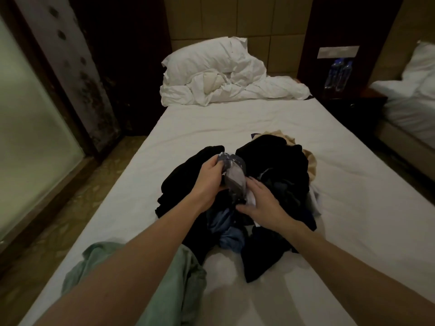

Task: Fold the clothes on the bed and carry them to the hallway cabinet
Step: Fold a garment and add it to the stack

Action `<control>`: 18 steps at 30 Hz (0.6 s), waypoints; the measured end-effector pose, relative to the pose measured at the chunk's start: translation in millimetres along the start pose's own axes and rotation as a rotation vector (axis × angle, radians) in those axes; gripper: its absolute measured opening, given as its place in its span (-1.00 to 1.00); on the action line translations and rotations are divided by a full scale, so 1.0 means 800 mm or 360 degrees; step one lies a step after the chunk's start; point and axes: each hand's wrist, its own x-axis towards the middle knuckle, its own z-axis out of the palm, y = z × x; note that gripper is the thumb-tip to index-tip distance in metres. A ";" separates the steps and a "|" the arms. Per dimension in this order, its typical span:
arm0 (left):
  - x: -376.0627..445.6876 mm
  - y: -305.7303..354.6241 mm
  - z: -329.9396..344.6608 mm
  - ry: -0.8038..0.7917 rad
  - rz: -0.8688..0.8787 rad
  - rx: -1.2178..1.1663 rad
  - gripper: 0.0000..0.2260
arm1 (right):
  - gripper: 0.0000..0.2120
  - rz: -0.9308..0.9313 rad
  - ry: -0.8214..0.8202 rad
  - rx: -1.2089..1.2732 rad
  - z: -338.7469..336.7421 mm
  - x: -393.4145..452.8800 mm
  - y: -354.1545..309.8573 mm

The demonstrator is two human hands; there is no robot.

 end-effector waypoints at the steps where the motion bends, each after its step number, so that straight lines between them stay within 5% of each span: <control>1: -0.007 0.011 0.004 -0.0016 0.0008 -0.0037 -0.77 | -0.66 -0.0028 0.0119 0.0281 -0.006 -0.003 -0.016; 2: -0.016 0.022 0.008 -0.0039 0.0017 -0.0080 -0.78 | -0.92 -0.0035 0.0203 0.0493 -0.015 -0.007 -0.030; 6: -0.055 0.063 0.013 -0.0171 0.0038 -0.0373 -0.79 | -0.77 -0.0111 0.0263 0.0933 -0.058 -0.033 -0.089; 11: -0.110 0.121 0.007 -0.0136 0.0010 -0.0732 -0.67 | -0.81 -0.0328 0.0150 0.1109 -0.115 -0.086 -0.166; 15: -0.149 0.127 0.004 -0.0075 -0.0183 -0.0373 -0.64 | -0.72 -0.0282 0.0091 0.1151 -0.132 -0.131 -0.182; 18: -0.169 0.098 -0.002 -0.0130 -0.0561 -0.0133 -0.27 | -0.71 -0.0285 -0.0062 0.1195 -0.123 -0.173 -0.185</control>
